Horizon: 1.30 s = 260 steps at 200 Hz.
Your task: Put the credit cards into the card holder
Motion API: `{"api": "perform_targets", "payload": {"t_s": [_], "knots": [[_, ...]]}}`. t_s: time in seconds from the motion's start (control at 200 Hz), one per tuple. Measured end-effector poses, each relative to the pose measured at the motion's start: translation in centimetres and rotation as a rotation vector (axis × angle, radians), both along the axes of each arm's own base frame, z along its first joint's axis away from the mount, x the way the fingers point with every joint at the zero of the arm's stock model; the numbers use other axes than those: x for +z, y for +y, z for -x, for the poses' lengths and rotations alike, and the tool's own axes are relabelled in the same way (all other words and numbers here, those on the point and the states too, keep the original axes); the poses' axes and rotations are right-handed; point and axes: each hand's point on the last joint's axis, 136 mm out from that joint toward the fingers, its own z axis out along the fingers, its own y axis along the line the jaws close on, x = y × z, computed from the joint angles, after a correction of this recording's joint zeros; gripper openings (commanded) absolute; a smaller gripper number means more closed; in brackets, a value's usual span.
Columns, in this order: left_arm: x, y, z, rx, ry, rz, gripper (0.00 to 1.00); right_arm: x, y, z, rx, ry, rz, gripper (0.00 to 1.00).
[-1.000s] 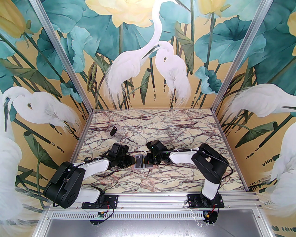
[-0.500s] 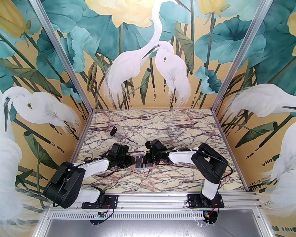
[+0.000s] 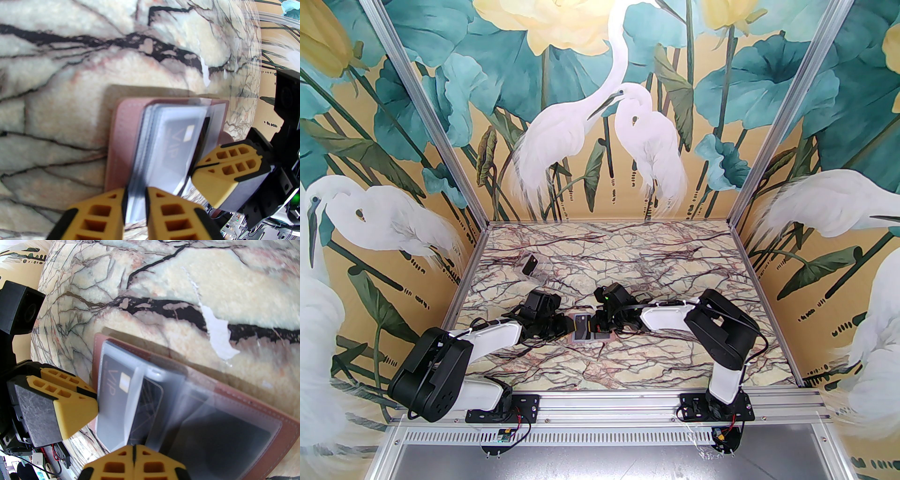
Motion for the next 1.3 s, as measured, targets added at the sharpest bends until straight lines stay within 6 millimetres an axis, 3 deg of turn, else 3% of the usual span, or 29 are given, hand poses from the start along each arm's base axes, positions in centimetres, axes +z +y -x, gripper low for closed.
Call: {"api": "perform_targets", "payload": {"t_s": [0.285,0.565,0.87,1.3], "knots": [[0.7,0.2,0.3,0.004,-0.031,-0.002,0.38,-0.2,-0.1,0.0,-0.003,0.001,0.005,0.01],[3.3,1.3,0.1,0.04,-0.123,-0.023,0.34,-0.2,-0.1,0.0,-0.005,0.003,0.005,0.0],[2.7,1.4,0.5,0.038,-0.094,-0.032,0.34,-0.2,-0.2,0.1,-0.005,0.004,0.006,0.0],[2.4,-0.2,0.0,0.007,-0.075,0.046,0.37,-0.2,-0.2,0.0,-0.005,0.003,0.006,0.0]]}}
